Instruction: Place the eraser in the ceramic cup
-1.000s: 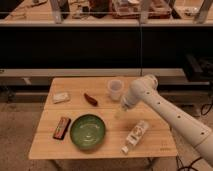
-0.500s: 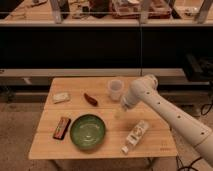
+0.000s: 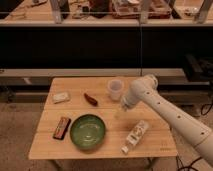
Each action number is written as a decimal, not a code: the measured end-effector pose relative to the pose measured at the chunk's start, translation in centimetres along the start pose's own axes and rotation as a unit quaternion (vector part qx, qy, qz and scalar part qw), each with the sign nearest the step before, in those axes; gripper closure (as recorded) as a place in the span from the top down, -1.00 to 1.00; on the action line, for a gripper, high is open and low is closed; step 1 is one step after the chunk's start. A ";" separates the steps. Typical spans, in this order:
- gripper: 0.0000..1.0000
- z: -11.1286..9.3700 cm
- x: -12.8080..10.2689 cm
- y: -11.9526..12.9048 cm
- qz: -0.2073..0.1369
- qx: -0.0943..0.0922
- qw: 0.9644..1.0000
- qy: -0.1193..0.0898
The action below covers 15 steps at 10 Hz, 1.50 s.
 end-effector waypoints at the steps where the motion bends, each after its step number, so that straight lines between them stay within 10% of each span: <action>1: 0.36 0.0 0.0 0.0 0.000 0.000 1.000 0.000; 11: 0.36 -0.1 0.3 0.1 -0.005 -0.002 1.000 0.006; 13: 0.36 0.0 2.9 -0.6 -0.035 0.000 0.998 0.060; 15: 0.36 0.1 7.2 -3.5 -0.097 0.020 0.982 0.163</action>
